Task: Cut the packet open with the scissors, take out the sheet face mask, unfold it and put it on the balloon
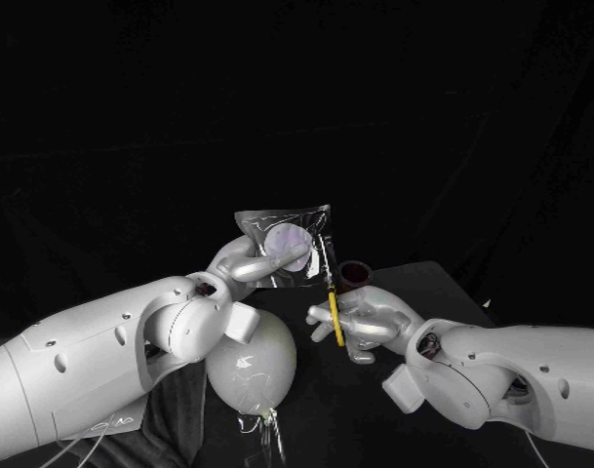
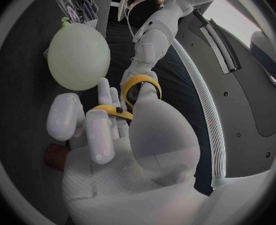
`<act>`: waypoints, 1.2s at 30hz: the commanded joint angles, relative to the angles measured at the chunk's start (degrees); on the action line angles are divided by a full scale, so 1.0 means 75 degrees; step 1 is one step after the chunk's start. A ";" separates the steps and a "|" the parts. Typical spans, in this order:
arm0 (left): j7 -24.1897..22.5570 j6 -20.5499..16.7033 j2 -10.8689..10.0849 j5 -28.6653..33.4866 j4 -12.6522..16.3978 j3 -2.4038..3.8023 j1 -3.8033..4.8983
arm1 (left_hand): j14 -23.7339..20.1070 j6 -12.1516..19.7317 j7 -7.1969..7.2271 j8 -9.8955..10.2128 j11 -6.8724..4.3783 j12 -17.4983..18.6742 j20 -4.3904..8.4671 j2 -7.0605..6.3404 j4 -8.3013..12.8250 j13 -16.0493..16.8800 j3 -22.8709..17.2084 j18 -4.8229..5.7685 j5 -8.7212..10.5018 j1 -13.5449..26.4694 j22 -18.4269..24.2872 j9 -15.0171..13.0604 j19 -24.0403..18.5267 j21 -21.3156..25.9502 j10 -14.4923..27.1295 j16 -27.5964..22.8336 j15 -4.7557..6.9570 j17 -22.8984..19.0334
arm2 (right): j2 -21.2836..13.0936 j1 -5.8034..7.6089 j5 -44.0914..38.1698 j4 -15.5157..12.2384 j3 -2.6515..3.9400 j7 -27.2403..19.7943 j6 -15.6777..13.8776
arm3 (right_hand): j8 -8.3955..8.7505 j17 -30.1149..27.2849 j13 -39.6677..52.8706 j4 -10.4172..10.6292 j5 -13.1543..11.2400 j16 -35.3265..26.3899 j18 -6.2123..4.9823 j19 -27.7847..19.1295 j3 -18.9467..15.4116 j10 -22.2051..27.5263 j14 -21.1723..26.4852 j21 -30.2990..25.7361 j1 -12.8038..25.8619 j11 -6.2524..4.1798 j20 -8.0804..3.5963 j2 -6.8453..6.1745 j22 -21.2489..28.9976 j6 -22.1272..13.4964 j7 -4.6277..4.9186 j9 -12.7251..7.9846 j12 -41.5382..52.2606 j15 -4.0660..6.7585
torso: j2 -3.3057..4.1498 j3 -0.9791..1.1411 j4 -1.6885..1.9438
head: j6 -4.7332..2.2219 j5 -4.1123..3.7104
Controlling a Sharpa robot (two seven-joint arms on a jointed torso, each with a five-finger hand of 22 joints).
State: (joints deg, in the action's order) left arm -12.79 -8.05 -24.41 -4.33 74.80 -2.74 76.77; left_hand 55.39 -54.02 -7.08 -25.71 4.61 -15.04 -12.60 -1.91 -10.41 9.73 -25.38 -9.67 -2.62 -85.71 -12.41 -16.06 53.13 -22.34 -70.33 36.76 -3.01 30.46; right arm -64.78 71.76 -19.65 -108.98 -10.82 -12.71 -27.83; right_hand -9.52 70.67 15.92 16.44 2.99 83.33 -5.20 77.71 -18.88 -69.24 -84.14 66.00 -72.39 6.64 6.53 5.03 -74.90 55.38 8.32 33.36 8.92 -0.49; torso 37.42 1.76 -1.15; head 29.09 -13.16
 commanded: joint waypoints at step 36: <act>-0.0775 -0.0651 0.0043 -0.1520 0.0031 -0.0005 -0.0077 | -0.0087 -0.0036 0.0006 -0.0033 -0.0045 -0.0030 -0.0012 0.0046 0.0051 0.0015 -0.0063 -0.0046 -0.0025 -0.0015 -0.0045 -0.0565 -0.0124 -0.0100 0.0071 0.0053 0.0029 0.0004 | 0.0040 0.0045 0.0417 -0.0334 0.0081 -0.0318 -0.0281 | 0.0731 -0.1027 -0.0959 0.0058 -0.0031 -0.0287 -0.0241 -0.0860 0.0699 0.1273 0.0394 -0.1286 0.0747 0.0327 0.0478 -0.0991 -0.0450 -0.1256 0.0673 -0.0373 -0.0576 -0.0518 | 0.0000 0.0003 -0.0004 | -0.0060 -0.0089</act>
State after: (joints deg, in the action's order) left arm -17.12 -11.99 -24.25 -12.63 74.97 -2.78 76.29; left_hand 55.17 -54.10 -6.96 -25.81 4.51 -15.03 -12.79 -2.08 -10.09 9.81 -25.70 -9.24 -2.63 -85.54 -12.71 -16.06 52.51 -22.85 -70.02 36.75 -2.80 30.40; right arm -64.51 71.91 -16.85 -111.30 -10.38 -13.64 -29.71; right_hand -4.19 62.83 8.82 16.96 2.99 81.11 -6.18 71.50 -13.91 -60.06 -81.56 56.45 -67.17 9.22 10.06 -2.04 -74.90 46.26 11.85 30.60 4.38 -4.50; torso 37.43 1.77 -1.20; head 28.70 -13.71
